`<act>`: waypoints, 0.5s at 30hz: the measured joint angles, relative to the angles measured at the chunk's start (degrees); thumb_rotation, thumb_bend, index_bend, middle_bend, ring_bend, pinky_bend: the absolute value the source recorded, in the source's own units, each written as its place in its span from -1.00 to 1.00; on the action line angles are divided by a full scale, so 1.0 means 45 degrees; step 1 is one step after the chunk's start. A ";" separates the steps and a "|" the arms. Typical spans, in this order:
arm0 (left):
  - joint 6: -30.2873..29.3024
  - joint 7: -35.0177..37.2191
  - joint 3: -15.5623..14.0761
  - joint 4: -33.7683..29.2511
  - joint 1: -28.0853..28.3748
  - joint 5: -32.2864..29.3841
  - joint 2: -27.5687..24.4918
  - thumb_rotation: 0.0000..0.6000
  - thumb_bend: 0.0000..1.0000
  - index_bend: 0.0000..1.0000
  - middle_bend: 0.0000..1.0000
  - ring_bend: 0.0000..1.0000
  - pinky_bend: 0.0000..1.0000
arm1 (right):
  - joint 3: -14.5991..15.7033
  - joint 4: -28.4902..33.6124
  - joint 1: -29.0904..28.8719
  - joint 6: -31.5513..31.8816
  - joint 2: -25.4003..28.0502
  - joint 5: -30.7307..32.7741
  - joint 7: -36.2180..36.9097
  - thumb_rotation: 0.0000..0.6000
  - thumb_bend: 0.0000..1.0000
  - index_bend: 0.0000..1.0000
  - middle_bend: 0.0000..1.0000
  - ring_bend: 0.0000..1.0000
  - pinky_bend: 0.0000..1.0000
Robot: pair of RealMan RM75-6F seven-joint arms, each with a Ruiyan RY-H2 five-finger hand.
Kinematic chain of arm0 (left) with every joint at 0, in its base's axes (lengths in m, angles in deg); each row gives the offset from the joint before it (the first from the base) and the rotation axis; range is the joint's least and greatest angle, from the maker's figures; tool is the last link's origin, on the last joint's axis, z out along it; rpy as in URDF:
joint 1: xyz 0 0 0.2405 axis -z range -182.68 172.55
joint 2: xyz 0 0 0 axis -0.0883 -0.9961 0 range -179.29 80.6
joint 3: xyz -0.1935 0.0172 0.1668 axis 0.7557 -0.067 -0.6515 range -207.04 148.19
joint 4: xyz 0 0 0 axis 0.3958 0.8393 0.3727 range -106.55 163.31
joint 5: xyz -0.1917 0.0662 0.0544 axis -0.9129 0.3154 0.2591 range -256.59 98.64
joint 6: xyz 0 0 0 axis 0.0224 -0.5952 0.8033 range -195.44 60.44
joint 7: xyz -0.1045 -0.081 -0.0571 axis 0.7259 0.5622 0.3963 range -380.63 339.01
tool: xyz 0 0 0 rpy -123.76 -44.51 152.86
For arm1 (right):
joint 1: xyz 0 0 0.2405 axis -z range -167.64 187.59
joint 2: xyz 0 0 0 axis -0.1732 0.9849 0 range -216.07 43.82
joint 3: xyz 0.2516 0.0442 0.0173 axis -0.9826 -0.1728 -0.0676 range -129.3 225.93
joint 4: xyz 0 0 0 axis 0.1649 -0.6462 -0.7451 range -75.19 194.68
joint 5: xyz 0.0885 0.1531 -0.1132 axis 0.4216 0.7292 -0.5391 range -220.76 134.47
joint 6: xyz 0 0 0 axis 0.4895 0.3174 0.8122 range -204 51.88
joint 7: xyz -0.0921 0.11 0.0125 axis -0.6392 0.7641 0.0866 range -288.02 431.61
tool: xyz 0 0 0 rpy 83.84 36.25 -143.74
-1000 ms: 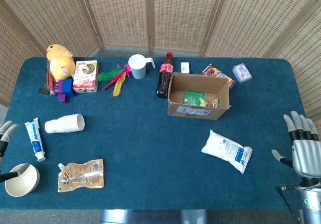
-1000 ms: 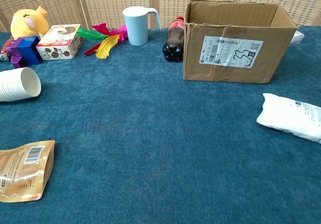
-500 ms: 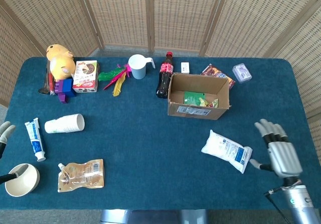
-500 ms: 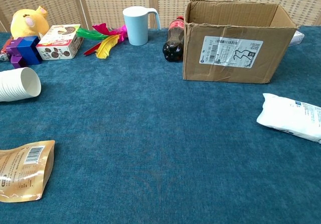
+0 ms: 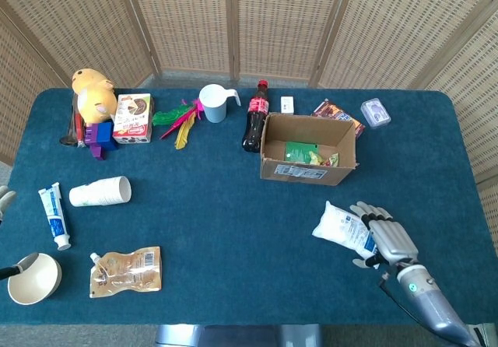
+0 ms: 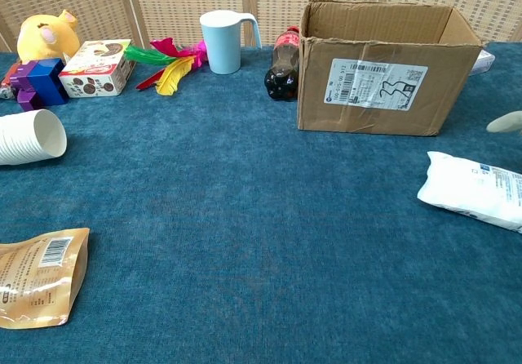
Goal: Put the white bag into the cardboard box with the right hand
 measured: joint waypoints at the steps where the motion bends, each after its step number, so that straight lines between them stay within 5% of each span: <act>1: 0.0015 0.0025 0.0011 0.0020 0.0006 -0.0030 -0.0012 1.00 -0.86 -0.88 -1.00 -1.00 -1.00 | -0.0018 -0.0103 -0.0151 0.0013 -0.0241 0.0357 -0.0261 1.00 -1.00 -1.00 -1.00 -1.00 -1.00; 8: 0.0086 0.0076 0.0047 0.0063 0.0032 -0.0136 -0.0036 1.00 -0.86 -0.88 -1.00 -1.00 -1.00 | -0.0051 -0.1229 -0.0868 0.0432 -0.1957 0.1511 -0.1320 1.00 -0.99 -1.00 -1.00 -1.00 -0.94; 10: 0.0052 0.0071 0.0041 0.0060 0.0008 -0.0126 -0.0034 1.00 -0.86 -0.88 -1.00 -1.00 -1.00 | -0.0028 -0.1776 -0.0933 0.0649 -0.2410 0.1467 -0.1440 1.00 -0.81 -0.98 -0.90 -0.94 -0.60; 13: -0.0010 0.0070 0.0048 0.0062 -0.0032 -0.0157 -0.0030 1.00 -0.86 -0.88 -1.00 -1.00 -1.00 | 0.0047 -0.2457 -0.0889 0.1185 -0.2939 0.1193 -0.1501 1.00 -0.37 -0.72 -0.46 -0.50 -0.02; 15: 0.0004 0.0060 0.0066 0.0058 -0.0029 -0.0203 -0.0026 1.00 -0.86 -0.88 -1.00 -1.00 -1.00 | 0.0185 -0.2711 -0.0749 0.1562 -0.3190 0.0929 -0.1507 1.00 -0.19 -0.53 -0.28 -0.29 0.11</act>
